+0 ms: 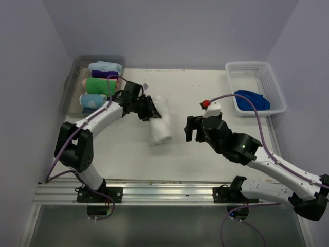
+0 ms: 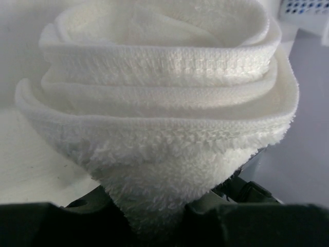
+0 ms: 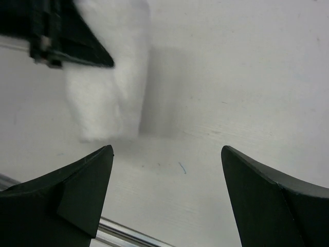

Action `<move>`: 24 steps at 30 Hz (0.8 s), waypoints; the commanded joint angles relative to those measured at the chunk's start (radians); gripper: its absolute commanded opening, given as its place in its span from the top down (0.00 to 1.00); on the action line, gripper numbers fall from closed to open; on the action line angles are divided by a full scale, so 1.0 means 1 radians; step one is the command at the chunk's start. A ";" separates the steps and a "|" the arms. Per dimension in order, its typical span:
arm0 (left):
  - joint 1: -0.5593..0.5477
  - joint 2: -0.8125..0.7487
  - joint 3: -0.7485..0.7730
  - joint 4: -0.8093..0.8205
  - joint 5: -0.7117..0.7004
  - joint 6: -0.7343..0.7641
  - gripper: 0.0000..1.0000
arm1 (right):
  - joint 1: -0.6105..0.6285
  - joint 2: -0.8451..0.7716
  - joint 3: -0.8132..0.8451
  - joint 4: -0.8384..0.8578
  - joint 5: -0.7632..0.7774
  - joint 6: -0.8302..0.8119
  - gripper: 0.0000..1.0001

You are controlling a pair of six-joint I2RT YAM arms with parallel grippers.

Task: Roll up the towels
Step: Place the rolled towel into the container

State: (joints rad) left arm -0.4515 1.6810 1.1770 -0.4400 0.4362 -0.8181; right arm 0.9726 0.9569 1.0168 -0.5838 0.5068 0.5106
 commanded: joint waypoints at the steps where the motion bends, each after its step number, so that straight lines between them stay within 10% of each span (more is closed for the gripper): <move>1: 0.109 -0.095 0.168 -0.041 0.038 0.057 0.97 | -0.008 0.031 -0.018 -0.114 0.114 0.048 0.10; 8: 0.358 -0.073 0.423 -0.069 0.036 0.051 0.97 | -0.008 0.075 -0.004 -0.106 0.107 0.051 0.11; 24: 0.643 0.292 0.602 0.547 0.070 -0.318 0.96 | -0.008 0.190 -0.017 -0.033 -0.025 0.098 0.11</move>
State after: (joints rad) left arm 0.1680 1.9202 1.7336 -0.1345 0.5159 -1.0130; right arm 0.9653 1.1393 0.9943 -0.6598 0.5079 0.5701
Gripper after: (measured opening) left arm 0.311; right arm 0.895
